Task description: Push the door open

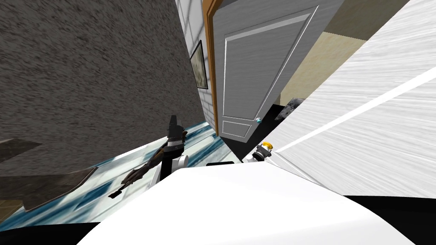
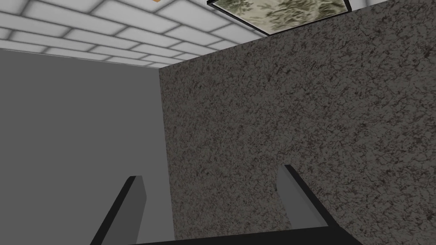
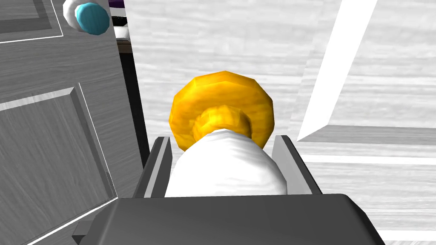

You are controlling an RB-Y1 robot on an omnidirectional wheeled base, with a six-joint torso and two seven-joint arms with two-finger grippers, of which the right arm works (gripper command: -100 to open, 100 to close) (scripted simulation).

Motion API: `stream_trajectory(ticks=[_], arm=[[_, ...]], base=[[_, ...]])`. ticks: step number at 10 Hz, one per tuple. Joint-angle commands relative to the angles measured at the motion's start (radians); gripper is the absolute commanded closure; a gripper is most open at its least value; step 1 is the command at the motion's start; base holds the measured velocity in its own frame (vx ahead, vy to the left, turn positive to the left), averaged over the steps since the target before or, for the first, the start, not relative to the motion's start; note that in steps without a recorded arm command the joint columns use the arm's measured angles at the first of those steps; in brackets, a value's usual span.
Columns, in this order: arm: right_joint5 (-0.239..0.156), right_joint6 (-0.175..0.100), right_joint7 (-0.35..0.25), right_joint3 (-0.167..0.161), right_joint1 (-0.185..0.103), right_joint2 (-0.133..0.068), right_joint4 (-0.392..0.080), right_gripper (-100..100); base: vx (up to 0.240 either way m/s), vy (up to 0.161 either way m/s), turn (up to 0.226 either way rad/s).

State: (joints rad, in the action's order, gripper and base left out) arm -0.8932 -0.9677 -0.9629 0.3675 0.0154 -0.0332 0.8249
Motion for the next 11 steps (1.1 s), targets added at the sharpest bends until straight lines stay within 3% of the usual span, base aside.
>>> stream_trajectory(ticks=[1, 6, 11], arm=[[-0.012, -0.016, 0.001, 0.02, -0.006, -0.019, -0.006, 100], [-0.066, -0.028, 0.013, 0.083, 0.003, -0.042, -0.009, 100], [-0.112, -0.038, 0.023, 0.137, 0.01, -0.048, -0.012, 100]], base=[[0.174, -0.115, -0.055], [0.204, -0.155, -0.06], [0.169, -0.133, -0.059]])
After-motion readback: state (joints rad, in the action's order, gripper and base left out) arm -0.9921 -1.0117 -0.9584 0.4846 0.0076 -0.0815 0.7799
